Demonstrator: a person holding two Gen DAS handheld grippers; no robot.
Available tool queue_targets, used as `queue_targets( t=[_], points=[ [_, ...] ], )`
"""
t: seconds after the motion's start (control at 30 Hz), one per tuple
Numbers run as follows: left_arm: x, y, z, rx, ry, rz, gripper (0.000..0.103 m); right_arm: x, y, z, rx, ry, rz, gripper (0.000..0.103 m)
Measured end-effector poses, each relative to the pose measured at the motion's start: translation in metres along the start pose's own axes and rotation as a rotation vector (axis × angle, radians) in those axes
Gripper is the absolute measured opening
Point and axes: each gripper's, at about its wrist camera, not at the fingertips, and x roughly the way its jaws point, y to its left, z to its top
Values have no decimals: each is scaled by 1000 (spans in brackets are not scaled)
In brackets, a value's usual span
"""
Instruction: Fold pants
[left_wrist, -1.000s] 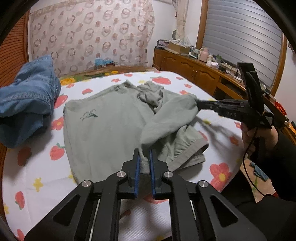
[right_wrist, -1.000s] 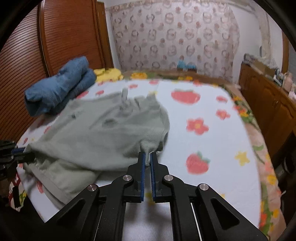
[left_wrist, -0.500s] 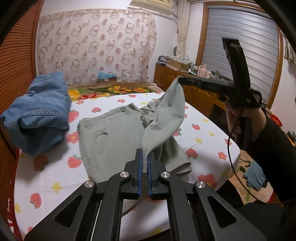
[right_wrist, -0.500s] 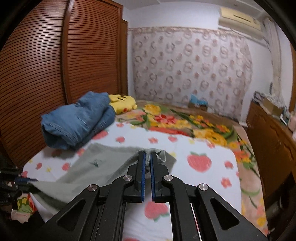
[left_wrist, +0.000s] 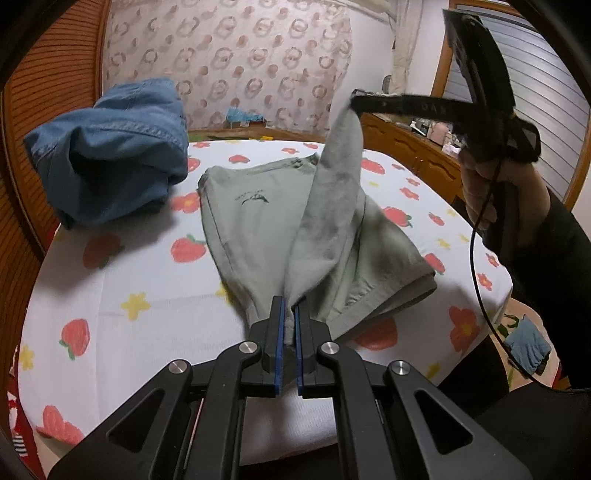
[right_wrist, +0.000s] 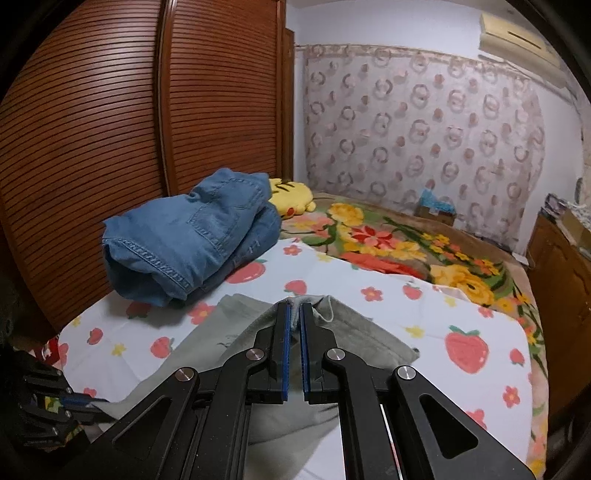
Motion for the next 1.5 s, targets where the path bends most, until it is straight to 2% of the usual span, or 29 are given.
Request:
queue_targets(
  t=[0.2, 0.63, 0.93, 1.03, 1.13, 1.5],
  points=[
    [-4, 2, -2, -10, -10, -11, 6, 12, 4, 21, -54, 2, 42, 5],
    [1, 10, -15, -32, 25, -3, 6, 57, 24, 33, -84, 66, 98, 5],
    [3, 12, -17, -38, 32, -2, 6, 67, 29, 31, -66, 98, 104, 7],
    [4, 12, -17, -37, 33, 0, 6, 66, 22, 33, -38, 112, 101, 21],
    [3, 11, -16, -36, 31, 5, 6, 61, 19, 31, -23, 111, 95, 27],
    [-4, 15, -9, -47, 1, 26, 15, 4, 9, 2, 10, 81, 64, 28]
  ],
)
